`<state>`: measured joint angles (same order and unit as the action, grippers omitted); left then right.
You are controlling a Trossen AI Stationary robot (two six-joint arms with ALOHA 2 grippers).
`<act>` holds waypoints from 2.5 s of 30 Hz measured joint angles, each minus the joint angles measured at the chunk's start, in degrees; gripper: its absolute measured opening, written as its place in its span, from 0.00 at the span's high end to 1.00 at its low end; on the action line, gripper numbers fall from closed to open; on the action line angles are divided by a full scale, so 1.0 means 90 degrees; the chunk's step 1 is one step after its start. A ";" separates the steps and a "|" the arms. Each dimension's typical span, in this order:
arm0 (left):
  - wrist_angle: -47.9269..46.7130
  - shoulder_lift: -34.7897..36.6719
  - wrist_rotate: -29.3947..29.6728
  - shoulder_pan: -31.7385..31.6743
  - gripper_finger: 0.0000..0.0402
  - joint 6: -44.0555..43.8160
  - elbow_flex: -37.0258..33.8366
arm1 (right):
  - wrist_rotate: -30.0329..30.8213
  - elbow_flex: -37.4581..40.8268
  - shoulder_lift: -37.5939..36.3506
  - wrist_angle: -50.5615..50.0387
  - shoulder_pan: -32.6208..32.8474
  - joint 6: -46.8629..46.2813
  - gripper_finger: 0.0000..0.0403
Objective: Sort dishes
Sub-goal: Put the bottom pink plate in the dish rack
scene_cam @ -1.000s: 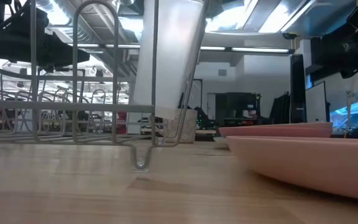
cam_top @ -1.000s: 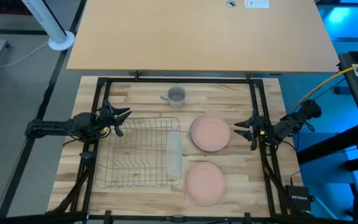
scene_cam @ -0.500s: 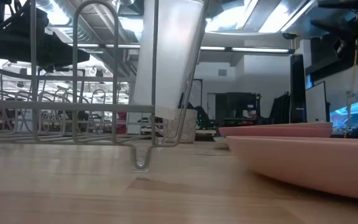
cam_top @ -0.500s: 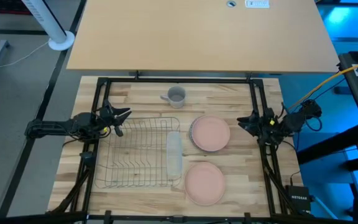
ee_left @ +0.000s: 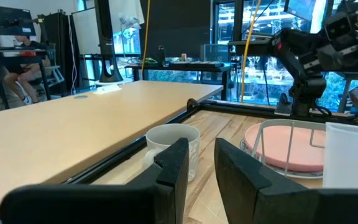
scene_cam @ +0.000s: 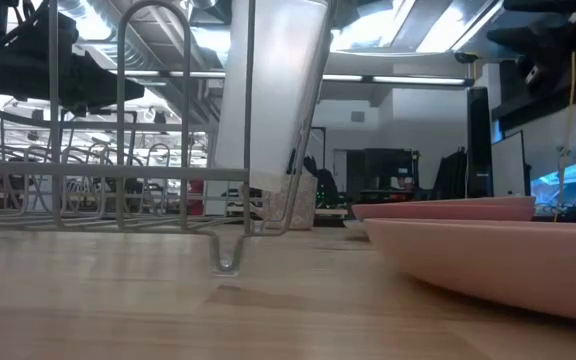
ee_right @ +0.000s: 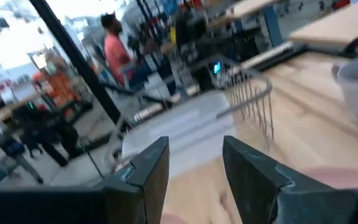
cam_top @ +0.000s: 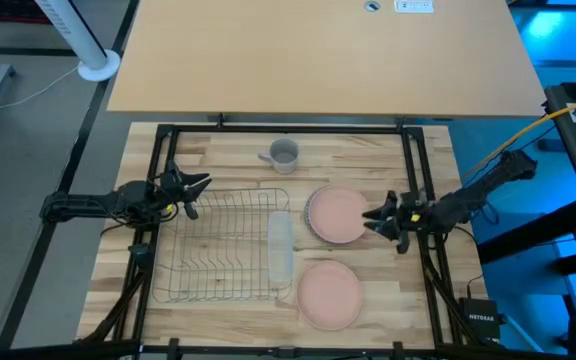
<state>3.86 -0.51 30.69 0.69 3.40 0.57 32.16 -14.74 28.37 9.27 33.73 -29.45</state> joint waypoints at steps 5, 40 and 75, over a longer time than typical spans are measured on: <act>0.0000 -0.0002 -0.0001 0.0000 0.83 0.0000 0.0000 | -0.0491 -0.0301 0.1100 0.0020 -0.0001 -0.0986 0.61; 0.0001 -0.0002 0.0000 0.0001 0.83 0.0000 0.0000 | -0.3361 -0.3233 0.6018 -0.3531 0.0001 -0.6397 0.61; 0.0000 -0.0002 0.0001 0.0000 0.83 -0.0073 0.0001 | -0.2764 -0.4161 0.6559 -0.5716 0.0001 -0.5851 0.61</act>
<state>3.86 -0.53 30.70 0.69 2.74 0.58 7.28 -52.18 87.39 -42.17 33.74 -82.11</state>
